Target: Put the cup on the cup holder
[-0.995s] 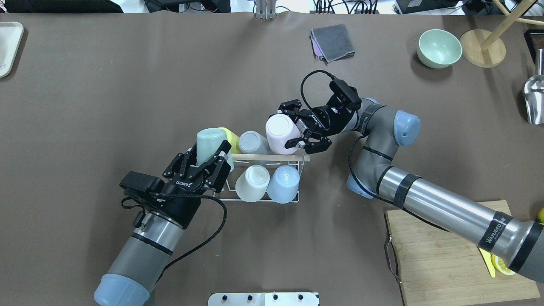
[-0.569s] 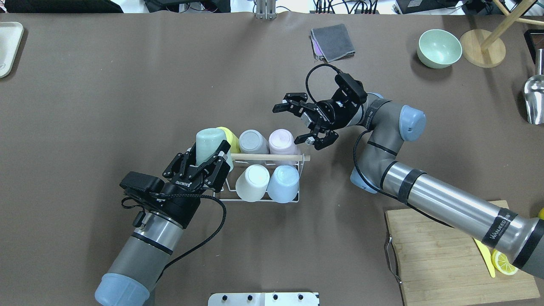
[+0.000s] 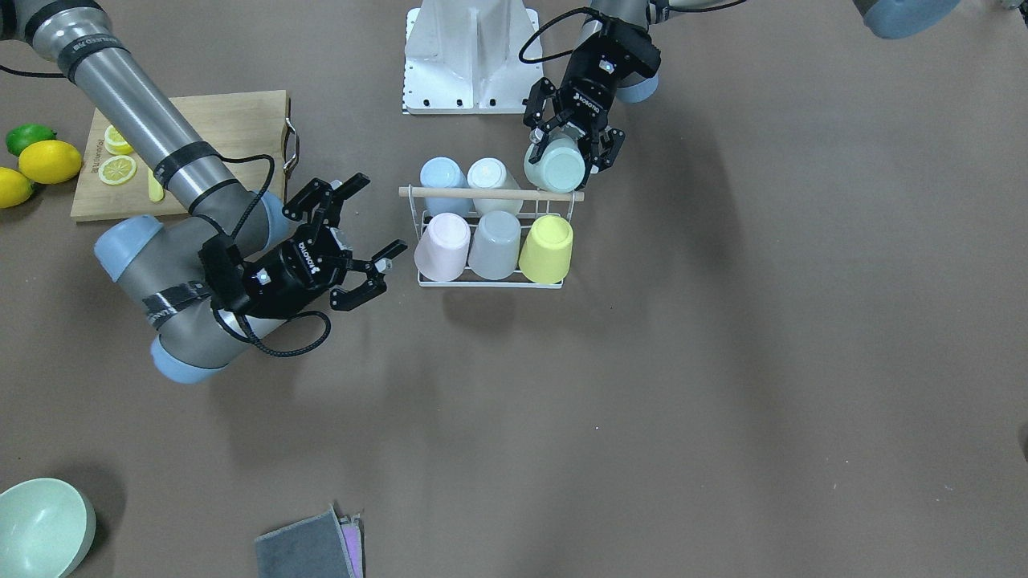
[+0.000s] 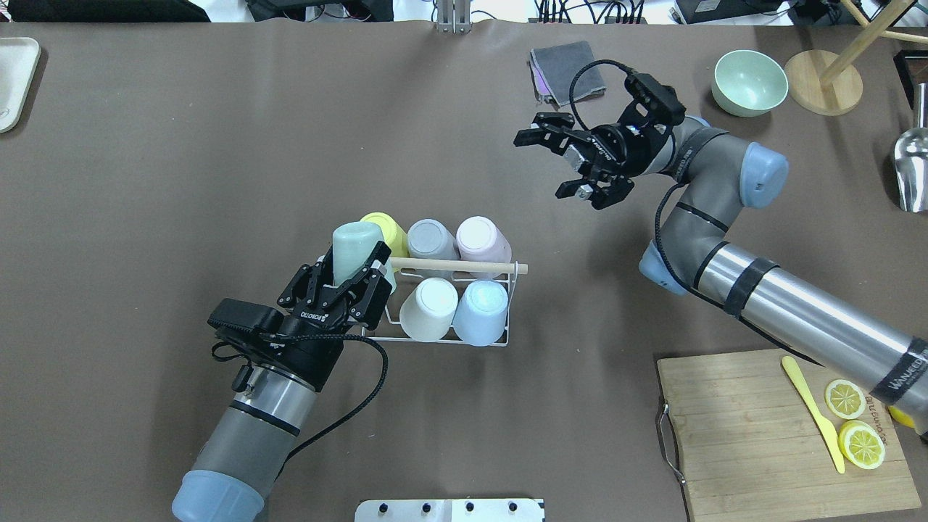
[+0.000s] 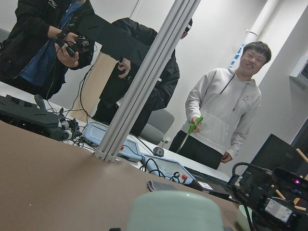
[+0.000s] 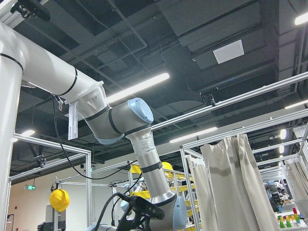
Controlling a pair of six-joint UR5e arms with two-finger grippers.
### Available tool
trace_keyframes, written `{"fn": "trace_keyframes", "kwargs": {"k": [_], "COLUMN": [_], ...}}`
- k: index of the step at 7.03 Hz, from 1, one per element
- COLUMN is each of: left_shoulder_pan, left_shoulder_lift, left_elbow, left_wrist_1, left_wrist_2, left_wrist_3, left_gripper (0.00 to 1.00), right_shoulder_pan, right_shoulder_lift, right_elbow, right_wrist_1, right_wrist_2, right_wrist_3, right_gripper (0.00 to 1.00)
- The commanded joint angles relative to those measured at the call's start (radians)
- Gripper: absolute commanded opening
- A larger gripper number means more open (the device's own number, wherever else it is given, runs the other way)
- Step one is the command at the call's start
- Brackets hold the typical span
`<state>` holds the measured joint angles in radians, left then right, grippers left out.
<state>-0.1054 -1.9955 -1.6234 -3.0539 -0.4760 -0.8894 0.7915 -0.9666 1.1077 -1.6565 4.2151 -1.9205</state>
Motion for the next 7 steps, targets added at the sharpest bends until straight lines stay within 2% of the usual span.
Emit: {"fn": "trace_keyframes", "kwargs": {"k": [1, 2, 3, 4, 5, 6, 7], "left_shoulder_pan": [0.001, 0.003, 0.003, 0.004, 0.004, 0.004, 0.007], "left_shoulder_lift": [-0.005, -0.008, -0.008, -0.006, -0.006, -0.008, -0.009], "left_elbow": [0.007, 0.008, 0.01, 0.01, 0.01, 0.016, 0.022], "left_wrist_1": [-0.003, -0.003, -0.003, -0.003, -0.002, -0.003, -0.003], "left_wrist_2": [0.008, 0.01, 0.028, 0.052, 0.053, 0.056, 0.056], "left_wrist_3": [0.001, 0.001, 0.003, 0.004, 0.012, 0.026, 0.026], "left_gripper": [0.17, 0.17, 0.25, 0.55, 0.93, 0.97, 0.98], "right_shoulder_pan": [0.034, 0.047, 0.092, 0.115, 0.123, 0.139, 0.149], "right_shoulder_lift": [-0.093, -0.178, -0.286, -0.367, -0.406, -0.429, -0.46], "right_elbow": [0.142, 0.249, 0.359, 0.45, 0.512, 0.535, 0.538], "right_wrist_1": [-0.104, -0.161, -0.193, -0.254, -0.363, -0.44, -0.443], "right_wrist_2": [-0.012, -0.044, -0.068, -0.113, -0.13, -0.16, -0.168], "right_wrist_3": [0.124, 0.196, 0.292, 0.358, 0.371, 0.408, 0.463], "right_gripper": [0.99, 0.99, 0.99, 0.99, 0.99, 0.99, 0.99]}}
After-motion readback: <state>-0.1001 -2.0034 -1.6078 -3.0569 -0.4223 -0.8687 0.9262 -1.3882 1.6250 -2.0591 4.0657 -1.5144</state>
